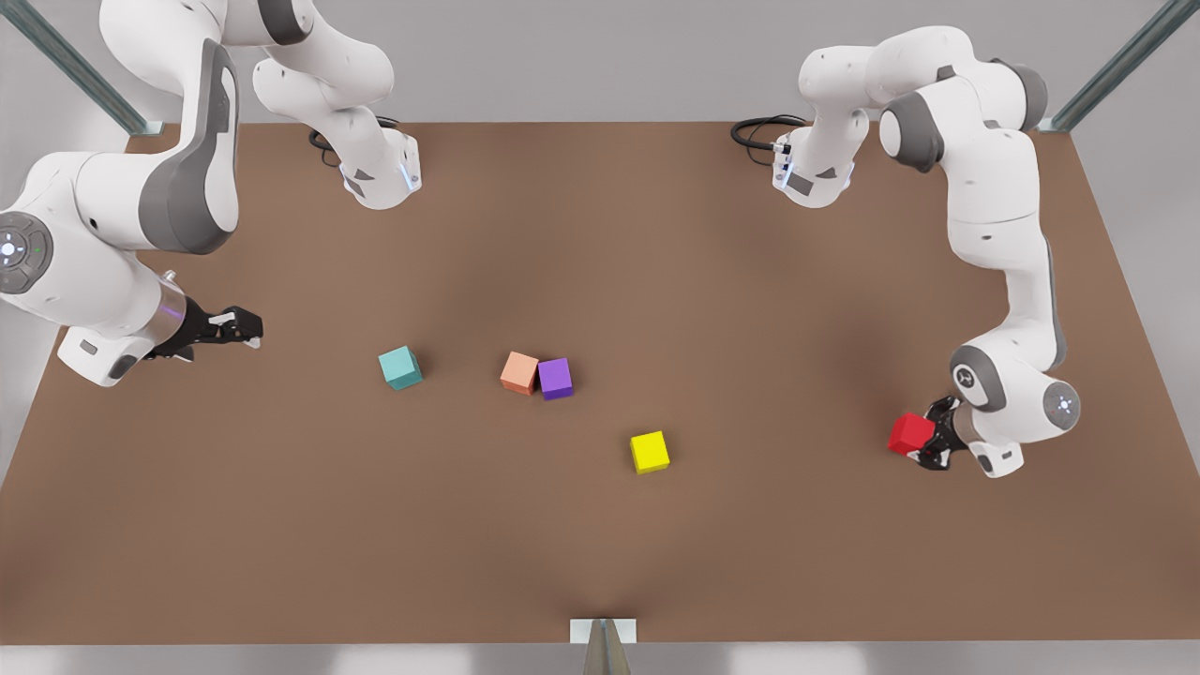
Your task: Pick up red wooden cube and pass to hand red wooden cube and place in blue wooden cube
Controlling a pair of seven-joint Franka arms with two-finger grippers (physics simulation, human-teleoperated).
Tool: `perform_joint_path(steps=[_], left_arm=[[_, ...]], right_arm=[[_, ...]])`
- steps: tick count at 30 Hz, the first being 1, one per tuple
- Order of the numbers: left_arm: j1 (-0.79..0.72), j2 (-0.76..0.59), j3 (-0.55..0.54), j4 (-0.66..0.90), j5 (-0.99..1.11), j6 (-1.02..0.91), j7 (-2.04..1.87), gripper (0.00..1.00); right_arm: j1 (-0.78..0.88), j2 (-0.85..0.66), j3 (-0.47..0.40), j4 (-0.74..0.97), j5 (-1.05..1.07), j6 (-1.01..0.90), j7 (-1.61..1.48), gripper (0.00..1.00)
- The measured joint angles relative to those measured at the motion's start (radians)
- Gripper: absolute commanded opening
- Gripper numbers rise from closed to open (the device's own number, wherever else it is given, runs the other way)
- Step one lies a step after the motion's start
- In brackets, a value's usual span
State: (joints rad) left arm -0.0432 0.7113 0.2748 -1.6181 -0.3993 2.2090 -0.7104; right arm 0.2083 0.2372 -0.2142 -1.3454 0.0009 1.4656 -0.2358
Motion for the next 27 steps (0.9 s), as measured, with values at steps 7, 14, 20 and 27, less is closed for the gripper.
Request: perform_joint_path(steps=[7,14,20,27], left_arm=[[0.0,0.024,-0.466,0.365,-0.131,-0.337,0.062,0.54],[-0.03,0.305,-0.809,0.57,-0.442,-0.317,0.244,0.53],[-0.037,0.356,-0.871,0.609,-0.554,-0.105,0.422,0.53],[-0.045,0.384,-0.889,0.605,-0.579,0.011,0.615,0.53]], right_arm=[[-0.037,0.521,-0.003,0.213,0.583,0.044,-0.132,1.0],[-0.063,0.724,0.109,0.269,1.099,0.121,-0.487,1.0],[-0.065,0.748,0.165,0.272,1.228,0.107,-0.786,1.0],[-0.063,0.775,0.238,0.282,1.374,0.151,-1.132,1.0]])
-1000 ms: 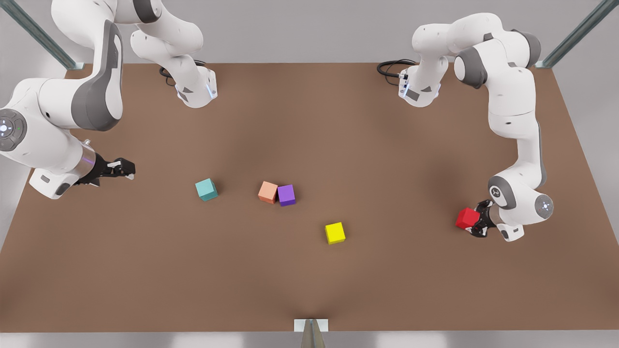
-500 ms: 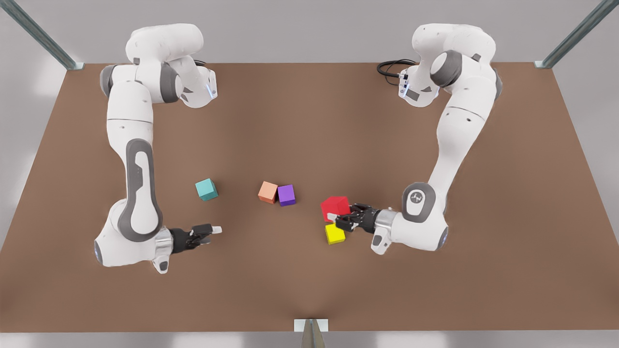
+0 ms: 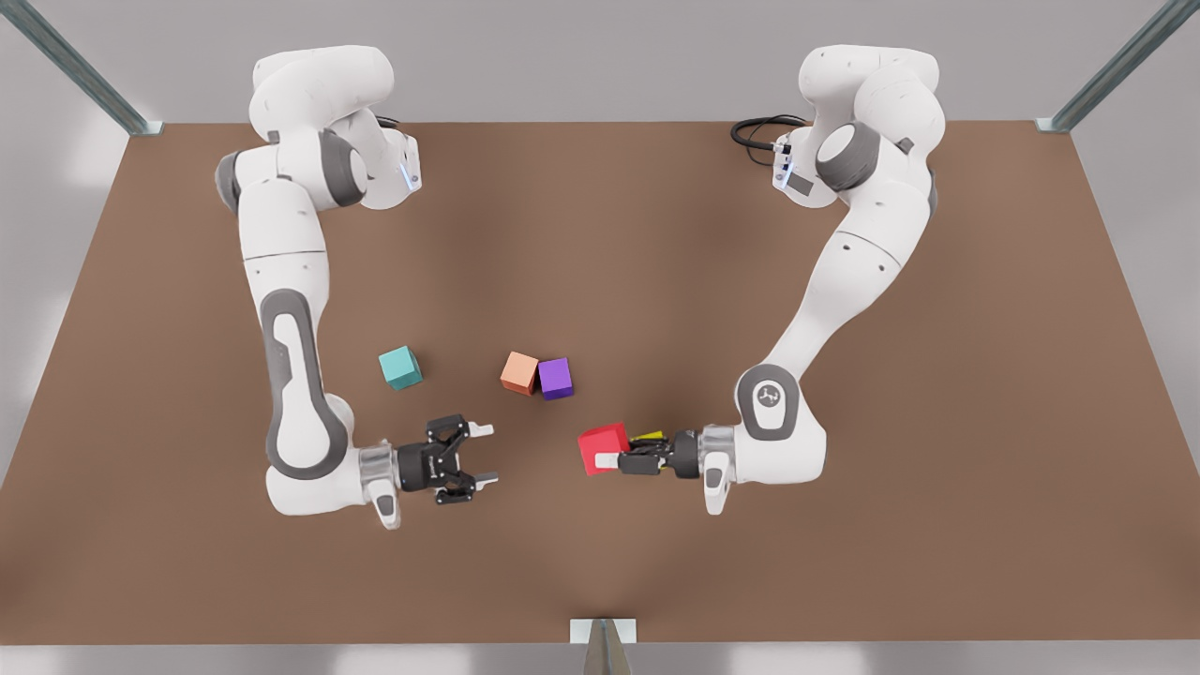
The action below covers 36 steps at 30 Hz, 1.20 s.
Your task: Pick up red wooden cube and pass to hand red wooden cube and place in blue wooden cube
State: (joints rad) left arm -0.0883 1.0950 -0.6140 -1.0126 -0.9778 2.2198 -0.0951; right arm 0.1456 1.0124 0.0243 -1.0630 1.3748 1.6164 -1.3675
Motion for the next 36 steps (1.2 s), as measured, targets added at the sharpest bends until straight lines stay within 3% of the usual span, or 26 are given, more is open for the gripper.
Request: perform_joint_path(steps=[21,36], left_arm=[[-0.033,0.014,-0.01,-0.005,-0.063,0.092,0.299,0.54],[-0.036,0.017,-0.01,-0.005,-0.064,0.111,0.373,0.54]], right_arm=[[0.034,0.057,0.208,0.027,0.073,0.261,-0.474,1.0],[0.048,0.057,0.233,0.026,0.074,0.335,-0.587,1.0]])
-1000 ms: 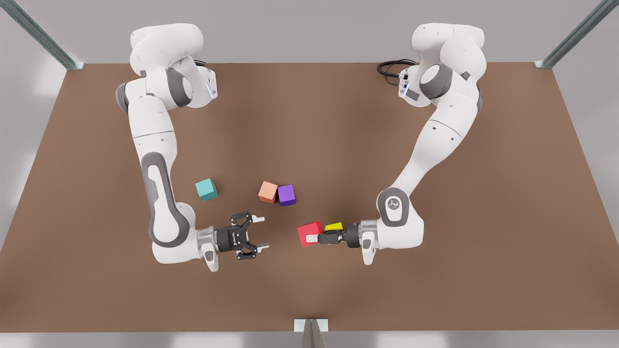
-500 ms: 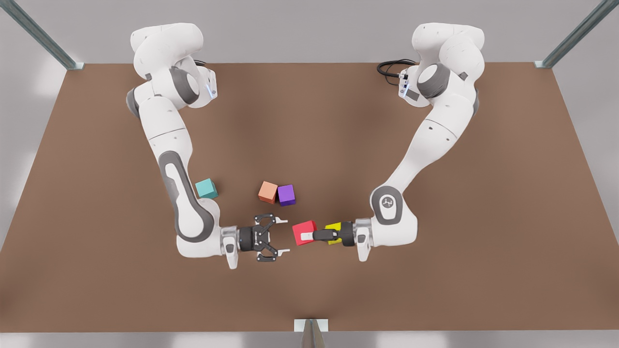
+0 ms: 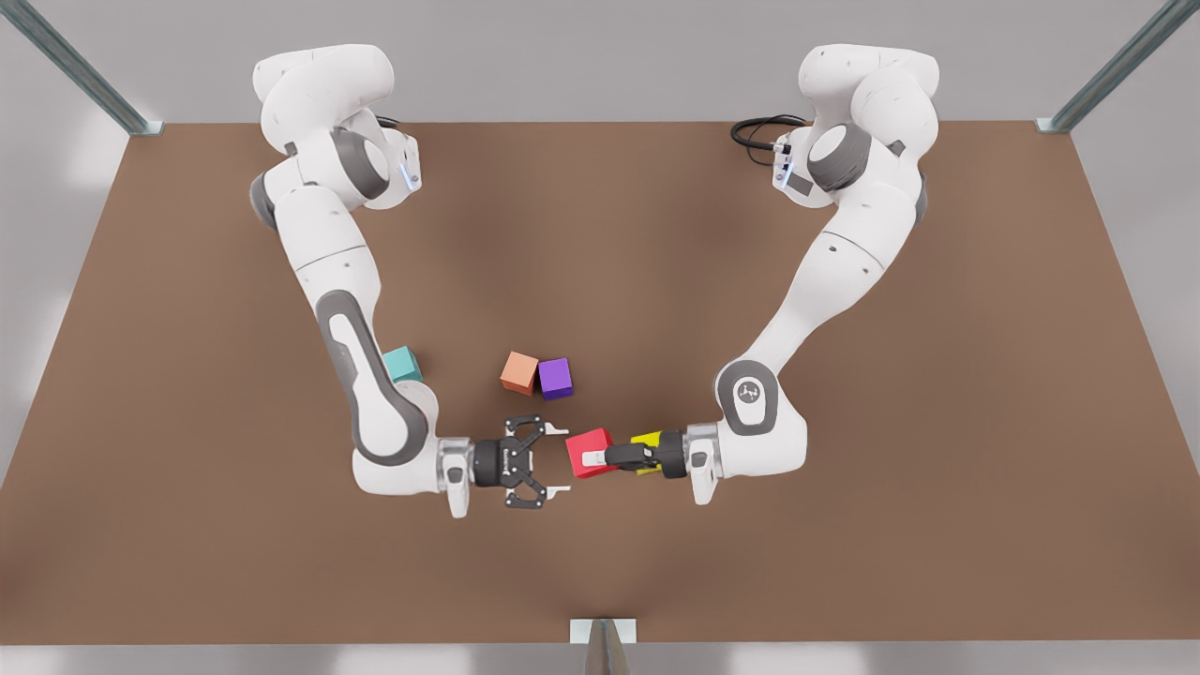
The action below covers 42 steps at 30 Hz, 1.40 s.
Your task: Pick up red wooden cube and pass to hand red wooden cube and place in blue wooden cube
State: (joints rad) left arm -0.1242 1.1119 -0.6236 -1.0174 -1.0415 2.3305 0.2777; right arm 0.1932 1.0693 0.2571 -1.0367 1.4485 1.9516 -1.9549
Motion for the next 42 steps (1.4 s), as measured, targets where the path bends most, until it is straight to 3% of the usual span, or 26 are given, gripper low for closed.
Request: perform_joint_path(steps=[27,29,30,31,32,33,42], left_arm=[[-0.008,0.005,0.0,0.001,0.0,0.015,0.045,0.54],[-0.011,0.005,0.0,0.001,0.0,0.016,0.046,0.54],[-0.012,0.005,0.0,0.001,0.0,0.016,0.047,0.56],[-0.012,0.004,0.0,0.001,0.0,0.016,0.048,0.56],[-0.012,0.004,0.0,0.001,-0.004,0.015,0.051,0.92],[-0.012,0.004,0.0,0.001,-0.014,0.013,0.06,1.0],[0.034,-0.004,0.002,-0.003,-0.014,0.0,0.092,1.0]], right_arm=[[0.047,0.008,0.061,-0.002,0.002,0.116,-0.067,1.0],[0.048,0.008,0.062,-0.002,-0.001,0.121,-0.068,0.6],[0.048,0.008,0.062,-0.002,-0.004,0.121,-0.067,0.54],[0.048,0.008,0.061,-0.002,-0.006,0.122,-0.066,0.54],[0.047,0.008,0.061,-0.002,-0.006,0.123,-0.066,0.54],[0.048,0.008,0.061,-0.002,-0.006,0.125,-0.067,0.55],[0.048,0.014,0.061,-0.002,-0.007,0.133,-0.067,0.55]])
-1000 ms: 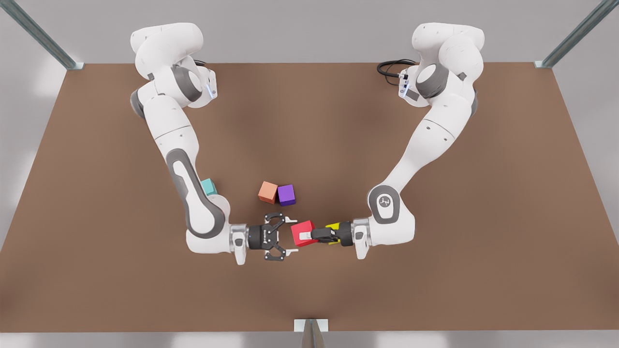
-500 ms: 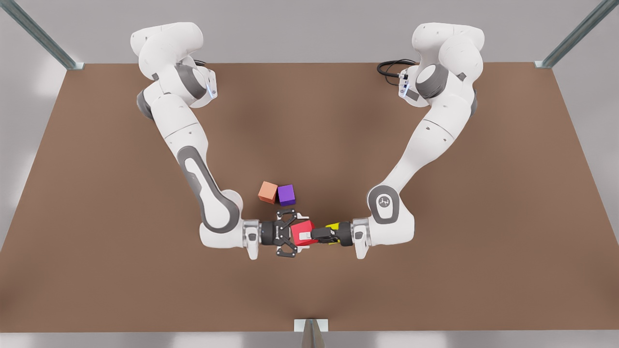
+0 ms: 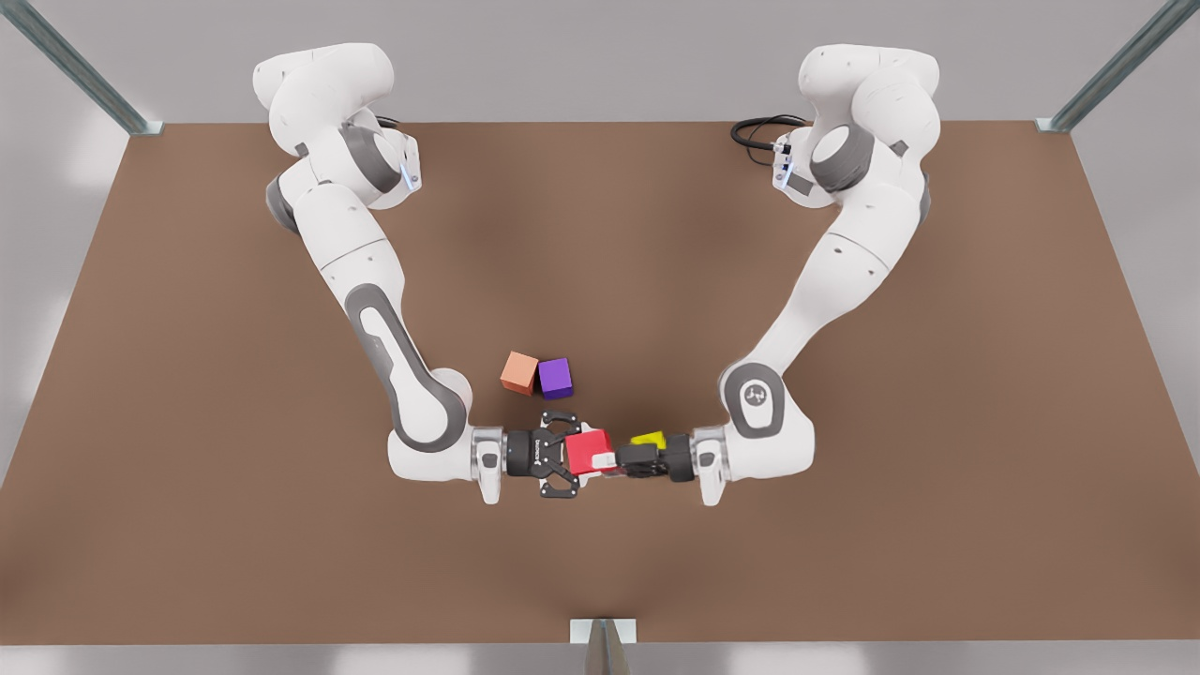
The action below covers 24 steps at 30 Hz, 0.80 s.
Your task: Pick up red wooden cube and pass to hand red wooden cube and place in blue wooden cube
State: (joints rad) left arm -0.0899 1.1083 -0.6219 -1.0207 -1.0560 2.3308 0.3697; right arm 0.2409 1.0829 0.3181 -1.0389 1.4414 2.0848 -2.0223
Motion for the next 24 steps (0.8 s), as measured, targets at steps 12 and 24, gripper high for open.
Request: perform_joint_path(steps=[12,24], left_arm=[[0.422,-0.354,0.0,-0.008,0.969,-0.606,-0.084,1.0],[0.107,-0.748,0.606,-0.321,0.98,-0.689,-0.233,1.0]], right_arm=[[-0.037,-0.073,-0.347,-0.002,-0.31,-0.116,0.056,0.55],[0.062,-0.451,-0.438,-0.358,-1.336,-0.242,0.564,0.54]])
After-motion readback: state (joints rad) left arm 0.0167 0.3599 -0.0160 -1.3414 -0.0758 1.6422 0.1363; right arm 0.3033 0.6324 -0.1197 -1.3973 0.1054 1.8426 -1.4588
